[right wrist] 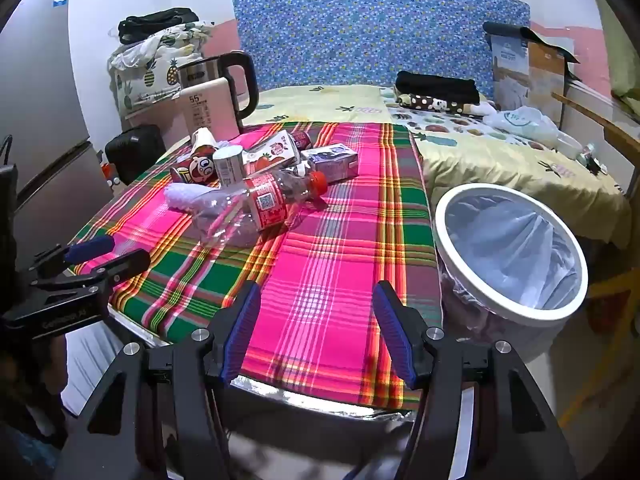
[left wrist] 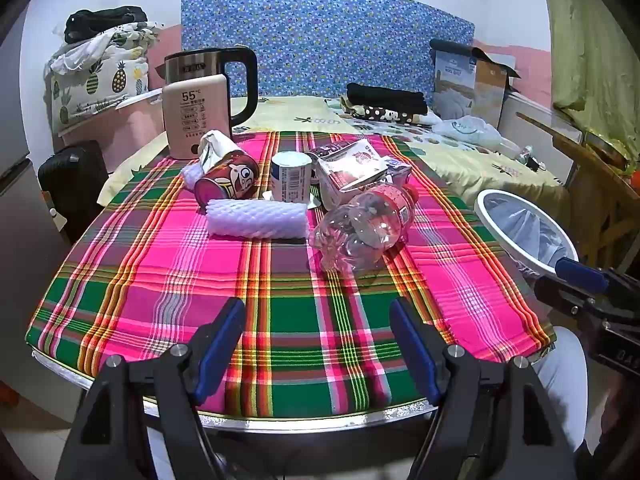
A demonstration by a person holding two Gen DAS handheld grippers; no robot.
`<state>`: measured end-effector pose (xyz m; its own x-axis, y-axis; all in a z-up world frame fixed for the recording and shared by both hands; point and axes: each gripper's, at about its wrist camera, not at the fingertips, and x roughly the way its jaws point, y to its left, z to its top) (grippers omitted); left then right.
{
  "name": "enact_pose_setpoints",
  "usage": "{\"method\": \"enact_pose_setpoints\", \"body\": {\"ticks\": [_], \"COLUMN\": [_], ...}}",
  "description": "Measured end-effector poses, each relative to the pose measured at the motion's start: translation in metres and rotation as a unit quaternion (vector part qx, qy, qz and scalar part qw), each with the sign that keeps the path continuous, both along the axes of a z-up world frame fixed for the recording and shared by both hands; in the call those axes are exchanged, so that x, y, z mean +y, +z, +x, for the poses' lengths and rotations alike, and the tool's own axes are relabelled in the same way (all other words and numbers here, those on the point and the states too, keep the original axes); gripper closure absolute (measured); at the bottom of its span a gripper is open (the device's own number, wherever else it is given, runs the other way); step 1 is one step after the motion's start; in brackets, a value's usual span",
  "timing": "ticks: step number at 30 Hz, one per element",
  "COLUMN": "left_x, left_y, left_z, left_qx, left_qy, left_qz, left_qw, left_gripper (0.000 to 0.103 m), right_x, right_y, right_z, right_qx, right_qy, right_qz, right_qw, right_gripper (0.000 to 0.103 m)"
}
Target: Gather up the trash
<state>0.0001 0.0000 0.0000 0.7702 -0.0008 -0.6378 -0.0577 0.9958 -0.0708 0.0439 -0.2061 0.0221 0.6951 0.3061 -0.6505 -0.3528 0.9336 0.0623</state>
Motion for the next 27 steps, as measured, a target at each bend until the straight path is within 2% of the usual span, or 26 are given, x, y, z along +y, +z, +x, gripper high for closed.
{"method": "enact_pose_setpoints", "body": {"ticks": [27], "left_x": [0.0003], "left_y": [0.0082], "left_z": [-0.0030], "left_qx": [-0.012], "left_qy": [0.001], "left_qz": [0.005], "left_qw": [0.9999], "left_gripper": [0.027], "right_x": [-0.0027], "right_y": [0.0031], "right_z": [-0.0016], "right_qx": [-0.005], "right_qy": [-0.004], "right_qz": [-0.001], "right_qw": [1.000], "right_gripper": [0.043]}}
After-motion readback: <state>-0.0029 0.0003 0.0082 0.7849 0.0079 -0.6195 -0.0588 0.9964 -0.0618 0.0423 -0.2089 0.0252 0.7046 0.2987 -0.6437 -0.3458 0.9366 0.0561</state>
